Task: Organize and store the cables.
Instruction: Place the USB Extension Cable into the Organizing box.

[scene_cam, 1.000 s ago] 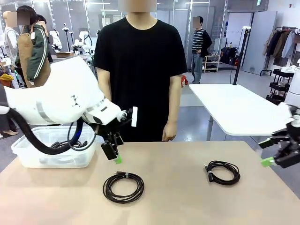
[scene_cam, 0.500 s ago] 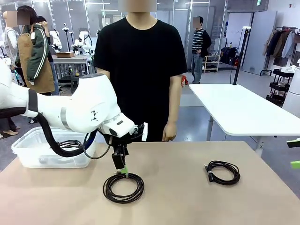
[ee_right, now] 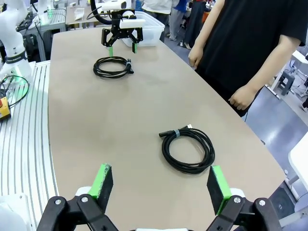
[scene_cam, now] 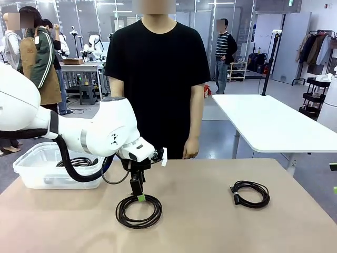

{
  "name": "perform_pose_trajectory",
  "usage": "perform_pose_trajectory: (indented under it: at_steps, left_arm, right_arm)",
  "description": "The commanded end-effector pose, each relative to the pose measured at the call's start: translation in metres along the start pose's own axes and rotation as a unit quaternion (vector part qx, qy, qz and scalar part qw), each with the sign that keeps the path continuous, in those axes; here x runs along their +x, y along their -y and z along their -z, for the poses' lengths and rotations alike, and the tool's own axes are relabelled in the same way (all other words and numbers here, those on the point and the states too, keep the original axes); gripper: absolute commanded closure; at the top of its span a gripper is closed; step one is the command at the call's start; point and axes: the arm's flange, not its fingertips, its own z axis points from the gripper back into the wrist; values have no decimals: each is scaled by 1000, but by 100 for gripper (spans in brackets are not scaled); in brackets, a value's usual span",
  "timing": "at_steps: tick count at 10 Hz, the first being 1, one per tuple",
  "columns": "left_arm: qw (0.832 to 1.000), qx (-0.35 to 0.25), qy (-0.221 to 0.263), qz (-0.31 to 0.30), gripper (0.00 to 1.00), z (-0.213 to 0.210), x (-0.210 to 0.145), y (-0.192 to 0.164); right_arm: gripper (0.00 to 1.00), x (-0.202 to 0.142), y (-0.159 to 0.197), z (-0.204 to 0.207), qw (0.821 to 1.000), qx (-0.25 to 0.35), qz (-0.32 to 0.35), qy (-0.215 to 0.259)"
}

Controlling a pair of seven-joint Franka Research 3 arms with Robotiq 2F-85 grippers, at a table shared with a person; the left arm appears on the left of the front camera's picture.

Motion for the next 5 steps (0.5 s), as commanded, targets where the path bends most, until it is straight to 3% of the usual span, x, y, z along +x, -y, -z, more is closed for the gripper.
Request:
perform_pose_trajectory:
  at_steps: [1, 5]
  left_arm:
    - [1000, -5, 12, -15, 0, 10, 3, -11]
    - [1000, -4, -7, -29, 0, 29, -7, -22]
  right_arm:
    - [0, 4, 2, -1, 1000, -2, -6, 3]
    - [0, 4, 2, -1, 1000, -2, -6, 3]
